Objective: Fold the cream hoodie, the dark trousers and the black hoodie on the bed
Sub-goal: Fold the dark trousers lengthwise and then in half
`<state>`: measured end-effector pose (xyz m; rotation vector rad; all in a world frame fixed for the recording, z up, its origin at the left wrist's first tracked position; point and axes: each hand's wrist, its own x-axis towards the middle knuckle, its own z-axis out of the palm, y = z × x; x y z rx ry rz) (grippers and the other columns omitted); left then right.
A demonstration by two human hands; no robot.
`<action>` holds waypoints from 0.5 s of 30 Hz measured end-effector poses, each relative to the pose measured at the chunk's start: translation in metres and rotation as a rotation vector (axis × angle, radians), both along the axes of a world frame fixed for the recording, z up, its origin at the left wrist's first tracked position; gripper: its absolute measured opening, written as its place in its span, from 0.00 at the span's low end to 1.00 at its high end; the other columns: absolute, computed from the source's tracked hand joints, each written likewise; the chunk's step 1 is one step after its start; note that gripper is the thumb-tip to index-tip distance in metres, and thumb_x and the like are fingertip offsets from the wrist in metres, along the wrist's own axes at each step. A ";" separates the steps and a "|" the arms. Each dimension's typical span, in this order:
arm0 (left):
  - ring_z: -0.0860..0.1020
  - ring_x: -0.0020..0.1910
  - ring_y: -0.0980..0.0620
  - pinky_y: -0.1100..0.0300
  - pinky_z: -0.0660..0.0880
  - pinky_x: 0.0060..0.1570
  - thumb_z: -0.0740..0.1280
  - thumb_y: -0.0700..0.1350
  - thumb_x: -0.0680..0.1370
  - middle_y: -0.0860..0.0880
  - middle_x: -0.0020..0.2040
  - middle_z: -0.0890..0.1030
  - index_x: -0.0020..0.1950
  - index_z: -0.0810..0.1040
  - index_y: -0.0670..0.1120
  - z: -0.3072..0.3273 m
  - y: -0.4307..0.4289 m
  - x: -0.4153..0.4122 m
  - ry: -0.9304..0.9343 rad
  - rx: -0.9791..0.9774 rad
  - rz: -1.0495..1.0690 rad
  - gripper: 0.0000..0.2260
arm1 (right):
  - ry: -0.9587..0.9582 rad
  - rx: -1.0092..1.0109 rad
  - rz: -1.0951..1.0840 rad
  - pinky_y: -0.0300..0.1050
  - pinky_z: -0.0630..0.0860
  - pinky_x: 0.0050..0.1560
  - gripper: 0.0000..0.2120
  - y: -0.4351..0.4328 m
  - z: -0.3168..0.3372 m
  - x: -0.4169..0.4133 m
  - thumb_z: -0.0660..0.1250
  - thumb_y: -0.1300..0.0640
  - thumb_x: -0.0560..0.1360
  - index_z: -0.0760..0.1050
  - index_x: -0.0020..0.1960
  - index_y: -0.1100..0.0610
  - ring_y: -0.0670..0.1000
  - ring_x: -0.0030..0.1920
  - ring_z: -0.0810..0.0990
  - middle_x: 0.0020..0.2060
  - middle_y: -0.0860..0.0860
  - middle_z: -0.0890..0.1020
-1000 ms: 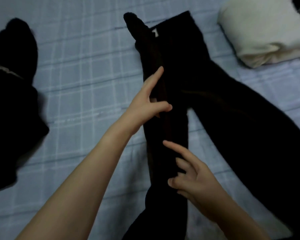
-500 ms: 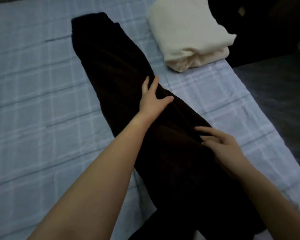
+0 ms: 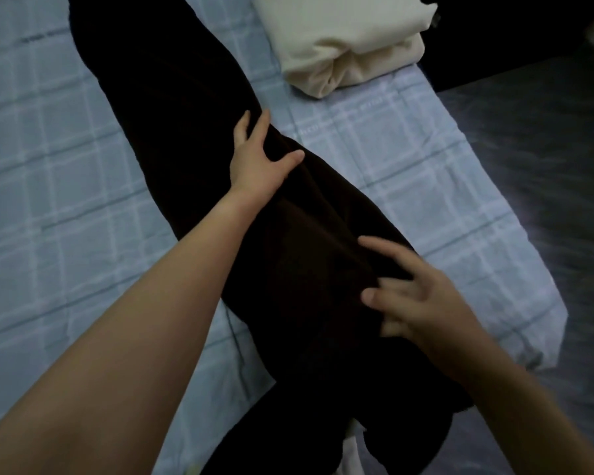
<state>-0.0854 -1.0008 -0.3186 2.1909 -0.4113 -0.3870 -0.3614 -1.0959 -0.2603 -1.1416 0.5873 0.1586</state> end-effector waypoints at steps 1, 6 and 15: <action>0.59 0.77 0.53 0.64 0.63 0.69 0.75 0.54 0.73 0.53 0.81 0.51 0.79 0.60 0.53 -0.001 -0.003 0.000 -0.002 0.006 0.012 0.38 | 0.005 -0.050 -0.053 0.53 0.81 0.40 0.26 -0.012 0.000 0.000 0.75 0.59 0.69 0.77 0.64 0.42 0.56 0.36 0.83 0.36 0.59 0.83; 0.61 0.75 0.55 0.71 0.57 0.62 0.74 0.56 0.73 0.54 0.80 0.53 0.78 0.63 0.55 -0.009 -0.013 -0.007 -0.046 0.014 0.084 0.37 | 0.186 -0.163 -0.171 0.46 0.65 0.33 0.18 -0.042 -0.034 0.013 0.69 0.69 0.75 0.81 0.58 0.51 0.53 0.29 0.64 0.31 0.59 0.69; 0.74 0.65 0.57 0.71 0.75 0.55 0.71 0.49 0.76 0.54 0.80 0.53 0.78 0.59 0.60 0.038 0.018 -0.027 0.211 -0.005 -0.191 0.34 | 0.116 -0.181 -0.174 0.38 0.74 0.25 0.17 -0.035 -0.052 0.004 0.70 0.65 0.76 0.79 0.61 0.49 0.50 0.29 0.80 0.37 0.60 0.85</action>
